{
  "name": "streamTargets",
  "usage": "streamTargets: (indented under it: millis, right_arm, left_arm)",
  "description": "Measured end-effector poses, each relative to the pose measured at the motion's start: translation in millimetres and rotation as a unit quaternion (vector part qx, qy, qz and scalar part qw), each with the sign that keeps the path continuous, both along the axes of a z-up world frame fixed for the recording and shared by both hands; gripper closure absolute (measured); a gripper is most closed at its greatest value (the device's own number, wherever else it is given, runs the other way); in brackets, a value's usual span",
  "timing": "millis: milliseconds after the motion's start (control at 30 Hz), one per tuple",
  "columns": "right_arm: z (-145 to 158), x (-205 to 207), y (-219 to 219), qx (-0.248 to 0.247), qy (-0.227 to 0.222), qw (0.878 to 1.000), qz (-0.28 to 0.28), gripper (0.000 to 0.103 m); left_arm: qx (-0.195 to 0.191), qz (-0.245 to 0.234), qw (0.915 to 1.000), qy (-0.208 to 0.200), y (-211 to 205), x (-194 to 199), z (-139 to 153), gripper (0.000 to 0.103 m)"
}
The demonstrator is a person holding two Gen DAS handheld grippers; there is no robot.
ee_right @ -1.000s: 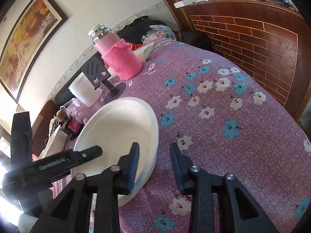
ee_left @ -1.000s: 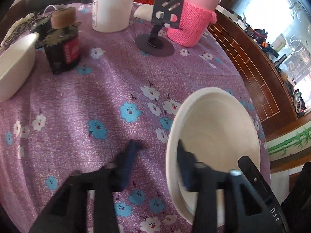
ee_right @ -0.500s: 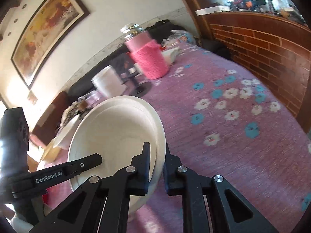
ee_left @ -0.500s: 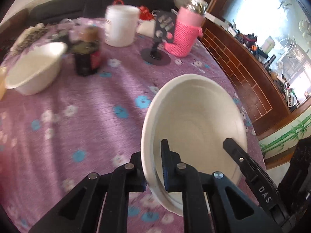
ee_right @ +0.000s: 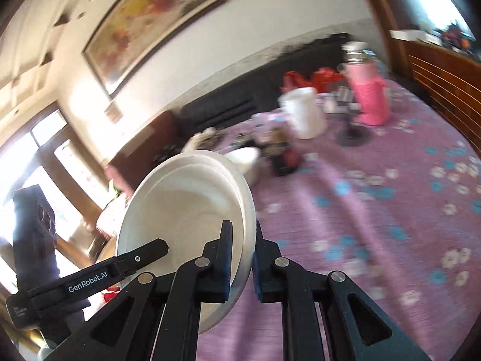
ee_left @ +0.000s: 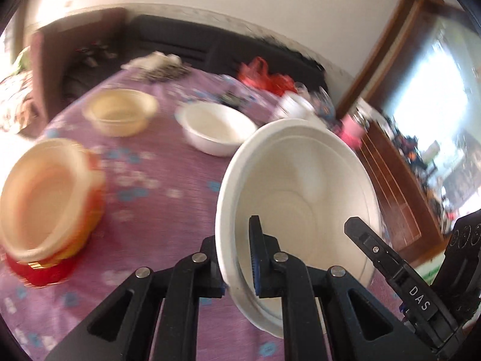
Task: Organize plates and bowls
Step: 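Carry the white bowl with both grippers and lower it into the cream bowl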
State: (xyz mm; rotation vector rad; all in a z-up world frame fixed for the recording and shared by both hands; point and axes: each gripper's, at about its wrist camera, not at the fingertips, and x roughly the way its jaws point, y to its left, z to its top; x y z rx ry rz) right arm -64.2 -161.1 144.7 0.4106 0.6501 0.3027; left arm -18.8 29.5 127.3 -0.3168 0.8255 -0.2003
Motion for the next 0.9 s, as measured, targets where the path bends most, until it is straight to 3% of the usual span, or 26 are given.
streamTargets:
  millis: [200, 467, 667, 900]
  right_arm:
    - [17.3, 5.1, 96.1, -0.027, -0.016, 0.997, 0.065, 0.090]
    - [15.1, 24.0, 200.7, -0.071, -0.008, 0.991, 0.117, 0.090]
    - [1.4, 43.3, 243.5, -0.092, 0.015, 0.988, 0.125, 0.090]
    - [-12.8, 54.4, 256.1, -0.112, 0.030, 0.985, 0.128, 0.089]
  left_arm:
    - [-0.017, 0.074, 0.9968, -0.022, 86.8, -26.7, 12.5, 0.092]
    - [-0.010, 0.148, 0.9890, -0.006, 177.0, -33.2, 5.5, 0.091]
    - [0.011, 0.170, 0.9853, 0.017, 210.1, -18.6, -9.7, 0.091]
    - [0.026, 0.172, 0.9843, 0.033, 222.3, -6.0, -27.0, 0.090]
